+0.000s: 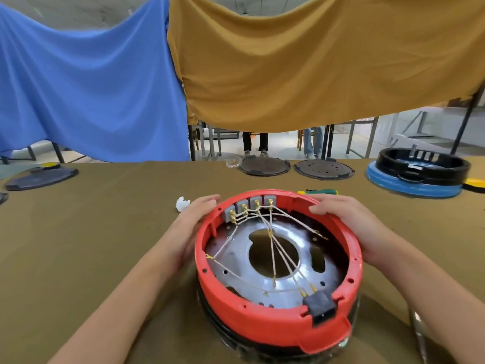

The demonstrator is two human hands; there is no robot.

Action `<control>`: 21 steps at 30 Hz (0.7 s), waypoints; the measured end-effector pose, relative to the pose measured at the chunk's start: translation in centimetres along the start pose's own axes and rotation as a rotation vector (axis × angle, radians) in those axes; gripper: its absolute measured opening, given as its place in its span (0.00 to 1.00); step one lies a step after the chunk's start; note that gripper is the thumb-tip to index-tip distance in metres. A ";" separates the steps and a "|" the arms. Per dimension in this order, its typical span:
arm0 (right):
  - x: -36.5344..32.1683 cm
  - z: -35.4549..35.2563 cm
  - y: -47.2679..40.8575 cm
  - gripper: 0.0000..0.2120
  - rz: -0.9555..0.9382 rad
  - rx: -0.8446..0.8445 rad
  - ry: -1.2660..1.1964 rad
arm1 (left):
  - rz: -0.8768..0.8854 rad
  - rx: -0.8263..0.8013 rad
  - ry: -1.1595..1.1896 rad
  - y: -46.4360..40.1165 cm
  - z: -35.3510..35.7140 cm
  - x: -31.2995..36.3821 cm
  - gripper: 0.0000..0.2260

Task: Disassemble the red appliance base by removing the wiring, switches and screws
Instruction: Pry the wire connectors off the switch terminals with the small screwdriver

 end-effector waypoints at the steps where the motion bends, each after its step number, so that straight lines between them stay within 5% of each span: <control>1: -0.3 -0.7 -0.2 0.15 -0.040 0.090 -0.047 | 0.002 -0.007 -0.023 -0.3 -0.4 0.0 0.22; 5: -0.7 -2.4 0.4 0.11 -0.131 0.429 -0.180 | -0.141 -0.257 -0.192 0.1 -0.6 -1.1 0.24; 8: -0.5 -2.5 0.9 0.10 -0.161 0.506 -0.188 | -0.162 -0.199 -0.218 0.2 -0.7 -1.6 0.19; 15: -1.9 -1.5 1.0 0.19 -0.292 0.213 0.084 | -0.230 0.031 -0.142 -0.3 -1.4 -2.0 0.16; 21: -3.1 -0.1 2.1 0.25 -0.488 0.037 0.098 | -0.343 0.004 0.011 -0.5 -2.4 -1.7 0.22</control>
Point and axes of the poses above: each hand's wrist, its own y-axis away from the middle knuckle, its own z-axis out of the palm, x = y × z, the point moved 4 cm from there along -y, towards the middle knuckle, and after that the axes turned 4 degrees about x, right-handed, at the moved point
